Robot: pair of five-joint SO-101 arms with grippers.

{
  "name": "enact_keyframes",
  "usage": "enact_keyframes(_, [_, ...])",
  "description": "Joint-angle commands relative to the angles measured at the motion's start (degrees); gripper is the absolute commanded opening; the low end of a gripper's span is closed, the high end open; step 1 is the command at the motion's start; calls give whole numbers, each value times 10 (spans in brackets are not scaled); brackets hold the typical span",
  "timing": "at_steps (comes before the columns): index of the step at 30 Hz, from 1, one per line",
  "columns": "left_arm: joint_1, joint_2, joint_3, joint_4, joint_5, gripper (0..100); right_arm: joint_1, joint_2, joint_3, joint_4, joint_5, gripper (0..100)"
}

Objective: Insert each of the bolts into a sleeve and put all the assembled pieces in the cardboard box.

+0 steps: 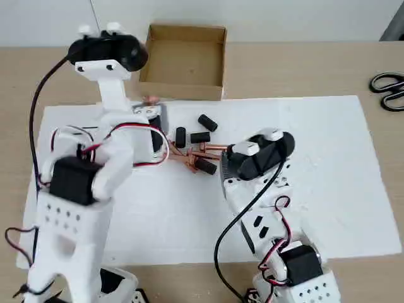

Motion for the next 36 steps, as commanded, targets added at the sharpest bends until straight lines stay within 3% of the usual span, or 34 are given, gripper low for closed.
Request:
enact_keyframes(1, [17, -79, -29, -74, -18, 6, -5, -10, 13, -15, 7, 4])
enact_keyframes(5, [17, -158, -26, -62, -69, 6, -6, -10, 39, -15, 6, 4])
enact_keyframes(8, [18, -199, -1, -7, -53, 6, -13, -10, 53, -15, 6, 4])
enact_keyframes(10, [18, -215, 48, -14, -32, 6, -34, -10, 56, -15, 6, 4])
enact_keyframes(18, [18, -279, 320, -273, -4, 6, -88, -10, 56, -15, 5, 4])
enact_keyframes(23, [59, -327, 453, -393, -4, 6, -88, -10, 57, -15, -48, 4])
enact_keyframes(31, [68, -343, 499, -418, -1, 6, -145, -10, 57, -15, -59, 4])
enact_keyframes(36, [81, -343, 500, -388, 0, 6, -153, -10, 57, -15, -59, 4])
